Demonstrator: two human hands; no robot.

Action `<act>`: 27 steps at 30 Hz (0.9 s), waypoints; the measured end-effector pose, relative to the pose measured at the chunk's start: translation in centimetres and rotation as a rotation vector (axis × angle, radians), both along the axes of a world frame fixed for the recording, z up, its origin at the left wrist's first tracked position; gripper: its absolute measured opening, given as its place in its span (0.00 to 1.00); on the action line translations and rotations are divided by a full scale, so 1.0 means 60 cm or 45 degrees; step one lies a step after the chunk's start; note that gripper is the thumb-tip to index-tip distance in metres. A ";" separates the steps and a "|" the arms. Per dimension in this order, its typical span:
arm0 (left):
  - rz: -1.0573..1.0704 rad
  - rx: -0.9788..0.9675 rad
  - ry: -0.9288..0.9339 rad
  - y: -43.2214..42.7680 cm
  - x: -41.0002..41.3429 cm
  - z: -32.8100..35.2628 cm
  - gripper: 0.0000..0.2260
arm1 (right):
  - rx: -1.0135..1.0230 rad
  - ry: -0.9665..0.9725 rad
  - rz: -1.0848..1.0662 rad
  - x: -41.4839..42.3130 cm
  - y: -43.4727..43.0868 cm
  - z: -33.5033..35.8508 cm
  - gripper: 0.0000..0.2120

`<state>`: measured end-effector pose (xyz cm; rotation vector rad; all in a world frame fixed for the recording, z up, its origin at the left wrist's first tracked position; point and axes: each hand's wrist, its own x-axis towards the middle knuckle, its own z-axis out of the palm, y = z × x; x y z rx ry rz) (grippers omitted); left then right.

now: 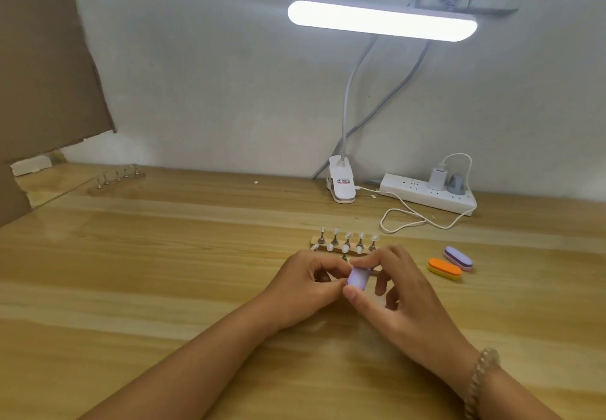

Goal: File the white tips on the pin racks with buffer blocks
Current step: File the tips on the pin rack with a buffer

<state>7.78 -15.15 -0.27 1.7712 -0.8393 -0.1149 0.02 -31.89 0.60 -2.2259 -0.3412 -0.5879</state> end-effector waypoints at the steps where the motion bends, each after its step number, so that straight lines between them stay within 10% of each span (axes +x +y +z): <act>1: 0.003 0.003 0.005 0.000 0.000 0.000 0.06 | 0.033 0.028 -0.023 0.005 -0.002 0.001 0.11; 7: -0.016 -0.086 0.143 -0.003 -0.003 0.006 0.04 | 0.294 -0.057 -0.173 0.005 -0.013 0.006 0.09; 27: -0.047 -0.081 0.206 -0.001 -0.004 0.001 0.03 | 0.008 -0.118 -0.155 0.009 -0.006 -0.005 0.15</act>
